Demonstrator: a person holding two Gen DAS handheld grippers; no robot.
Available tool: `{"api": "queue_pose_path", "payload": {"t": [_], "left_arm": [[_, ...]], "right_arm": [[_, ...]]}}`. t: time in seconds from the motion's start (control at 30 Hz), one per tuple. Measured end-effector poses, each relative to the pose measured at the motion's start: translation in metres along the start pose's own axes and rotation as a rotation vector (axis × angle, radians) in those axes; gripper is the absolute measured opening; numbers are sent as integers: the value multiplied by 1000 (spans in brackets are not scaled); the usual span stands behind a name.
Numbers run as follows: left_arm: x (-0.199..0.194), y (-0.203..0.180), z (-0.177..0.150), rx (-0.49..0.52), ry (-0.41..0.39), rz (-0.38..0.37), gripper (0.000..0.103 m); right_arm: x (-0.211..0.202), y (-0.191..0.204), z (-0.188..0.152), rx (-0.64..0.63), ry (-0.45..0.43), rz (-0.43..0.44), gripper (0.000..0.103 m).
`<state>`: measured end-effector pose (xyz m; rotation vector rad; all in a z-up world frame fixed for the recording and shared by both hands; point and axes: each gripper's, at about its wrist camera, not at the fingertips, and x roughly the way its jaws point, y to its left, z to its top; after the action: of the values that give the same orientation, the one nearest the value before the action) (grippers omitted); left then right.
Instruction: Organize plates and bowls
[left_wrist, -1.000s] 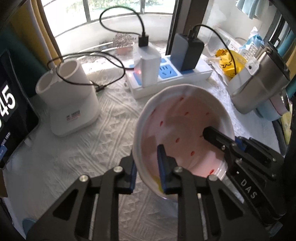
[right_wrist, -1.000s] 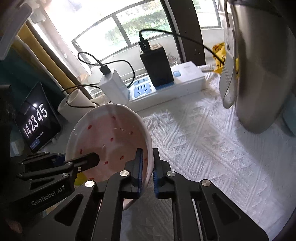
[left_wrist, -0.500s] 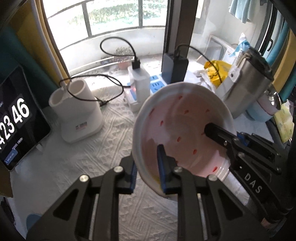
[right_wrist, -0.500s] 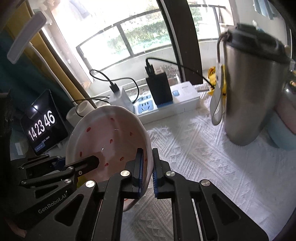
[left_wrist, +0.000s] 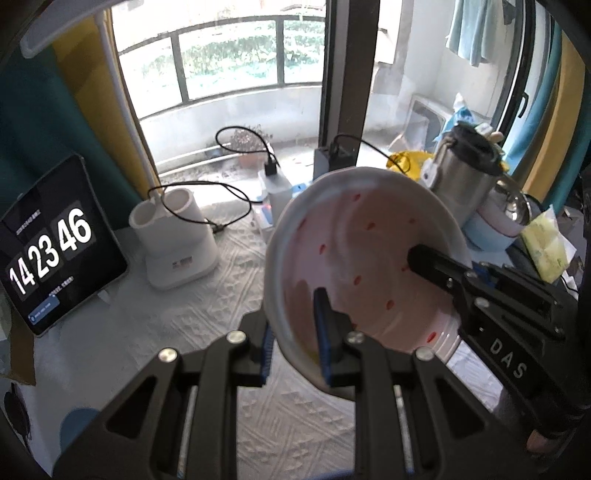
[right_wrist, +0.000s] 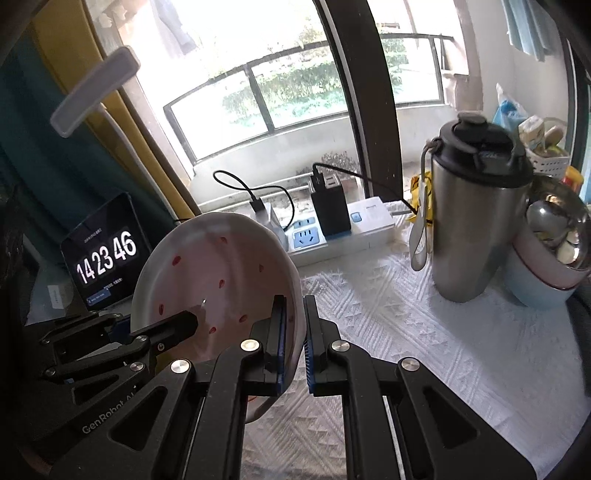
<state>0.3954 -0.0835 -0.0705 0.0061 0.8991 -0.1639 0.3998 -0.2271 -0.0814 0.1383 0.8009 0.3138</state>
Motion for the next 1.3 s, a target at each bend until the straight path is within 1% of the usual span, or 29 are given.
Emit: {"api": "queue_pose_path", "payload": {"t": [0.5, 0.87, 1.3], "left_arm": [[-59, -7, -24, 5, -69, -14, 20], [-89, -9, -42, 1, -101, -23, 20], [-125, -7, -67, -9, -136, -29, 20]], "right_arm": [[-52, 20, -15, -19, -58, -11, 9], [-84, 34, -30, -25, -77, -17, 9], [-110, 49, -47, -37, -89, -12, 10]]}}
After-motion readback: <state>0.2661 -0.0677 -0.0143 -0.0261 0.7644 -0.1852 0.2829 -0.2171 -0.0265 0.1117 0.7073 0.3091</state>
